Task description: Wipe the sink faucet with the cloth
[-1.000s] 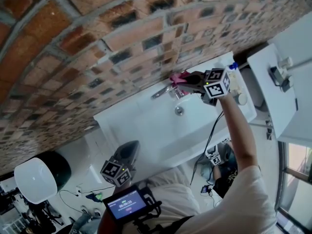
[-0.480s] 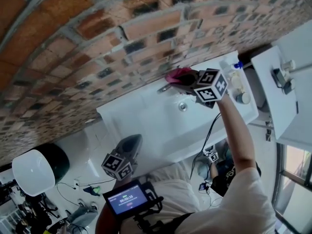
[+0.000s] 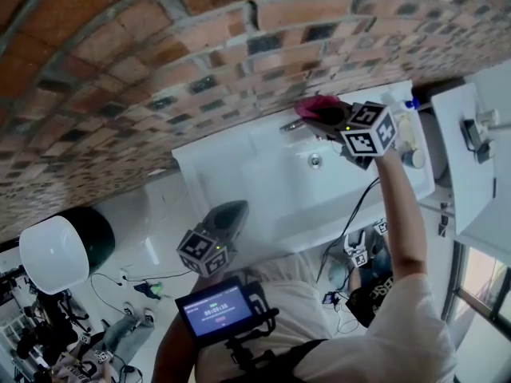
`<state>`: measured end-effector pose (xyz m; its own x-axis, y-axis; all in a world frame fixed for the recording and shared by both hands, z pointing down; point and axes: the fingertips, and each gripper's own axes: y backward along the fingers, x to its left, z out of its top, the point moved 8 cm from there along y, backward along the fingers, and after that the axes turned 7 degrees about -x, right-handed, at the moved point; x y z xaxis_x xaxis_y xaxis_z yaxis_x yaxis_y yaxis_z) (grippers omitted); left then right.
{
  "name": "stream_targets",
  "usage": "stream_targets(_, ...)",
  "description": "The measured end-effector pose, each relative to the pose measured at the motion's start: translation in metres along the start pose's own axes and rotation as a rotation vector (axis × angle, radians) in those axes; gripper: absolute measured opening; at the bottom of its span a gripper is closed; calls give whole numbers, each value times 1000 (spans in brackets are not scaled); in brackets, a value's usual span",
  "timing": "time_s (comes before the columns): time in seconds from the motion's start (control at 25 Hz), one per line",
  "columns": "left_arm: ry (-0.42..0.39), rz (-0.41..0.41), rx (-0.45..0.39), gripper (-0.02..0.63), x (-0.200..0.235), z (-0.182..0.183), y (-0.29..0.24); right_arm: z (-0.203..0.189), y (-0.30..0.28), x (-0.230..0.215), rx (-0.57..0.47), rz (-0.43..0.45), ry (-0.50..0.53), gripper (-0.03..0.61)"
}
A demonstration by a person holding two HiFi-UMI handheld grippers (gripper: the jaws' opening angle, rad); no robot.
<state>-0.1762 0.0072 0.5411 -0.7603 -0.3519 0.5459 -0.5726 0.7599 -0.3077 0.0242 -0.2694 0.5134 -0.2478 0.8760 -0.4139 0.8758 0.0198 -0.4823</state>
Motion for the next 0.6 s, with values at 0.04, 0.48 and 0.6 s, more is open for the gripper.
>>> stream_targets(0.04,5,2,-1,3,0,-2,1,0,-1,2,7,-7,3,51)
stream_targets(0.48,3,-7,6,3,3,-4,4,1,-13,17,44,-64,57,51)
stream_targets(0.6,1,-19,7,3,7,-6,5,2,-19,23,24,-128,65,51)
